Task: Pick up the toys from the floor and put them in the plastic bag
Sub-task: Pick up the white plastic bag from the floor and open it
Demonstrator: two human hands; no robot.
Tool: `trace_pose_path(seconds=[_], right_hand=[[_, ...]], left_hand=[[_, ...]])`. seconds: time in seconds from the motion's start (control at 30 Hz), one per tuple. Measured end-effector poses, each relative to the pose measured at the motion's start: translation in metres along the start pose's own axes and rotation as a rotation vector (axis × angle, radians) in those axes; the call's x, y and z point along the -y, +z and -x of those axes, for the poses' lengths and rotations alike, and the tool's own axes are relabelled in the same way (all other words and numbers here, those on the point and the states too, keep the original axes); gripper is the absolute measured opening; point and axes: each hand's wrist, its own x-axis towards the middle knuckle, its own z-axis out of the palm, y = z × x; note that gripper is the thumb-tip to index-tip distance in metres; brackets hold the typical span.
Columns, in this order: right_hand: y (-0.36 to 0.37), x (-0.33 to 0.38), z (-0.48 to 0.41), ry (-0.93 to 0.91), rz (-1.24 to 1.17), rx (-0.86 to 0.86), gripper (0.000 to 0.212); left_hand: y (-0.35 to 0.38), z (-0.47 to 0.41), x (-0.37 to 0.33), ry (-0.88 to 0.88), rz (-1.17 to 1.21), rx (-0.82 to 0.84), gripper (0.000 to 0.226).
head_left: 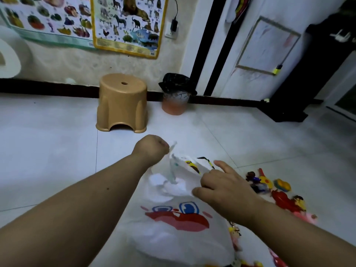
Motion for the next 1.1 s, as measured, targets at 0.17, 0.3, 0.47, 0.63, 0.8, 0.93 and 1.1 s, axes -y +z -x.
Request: trace_pose_path(seconds=[0.17,0.3,0.47,0.63,0.8,0.93,1.1], right_hand=[[0.012,-0.004,0.023,0.091,-0.118,0.022,0.036],[0.014,-0.001,0.046,0.035,-0.177,-0.039,0.037],[0.027,-0.008,0.075,0.103,-0.243,-0.203,0.020],[0.028,-0.019,0.091,0.309,-0.486,-0.277,0.027],[0.025,-0.025,0.106,0.311,-0.496,-0.250,0.027],[0.024,-0.029,0.112,0.321,-0.525,-0.236,0.027],[0.015,-0.035,0.110,0.597,-0.860,-0.038,0.062]], left_hand=[[0.030,0.020,0.007,-0.026,-0.147,0.139,0.049],[0.075,0.022,0.016,-0.113,-0.237,0.163,0.122],[0.101,0.026,0.008,-0.133,-0.463,0.059,0.068],[0.105,0.032,-0.002,-0.137,-0.366,0.227,0.066],[0.138,0.038,0.016,-0.216,-0.388,0.273,0.085],[0.133,0.046,0.000,-0.201,-0.402,0.121,0.024],[0.083,0.064,-0.040,-0.033,-0.042,-0.126,0.024]])
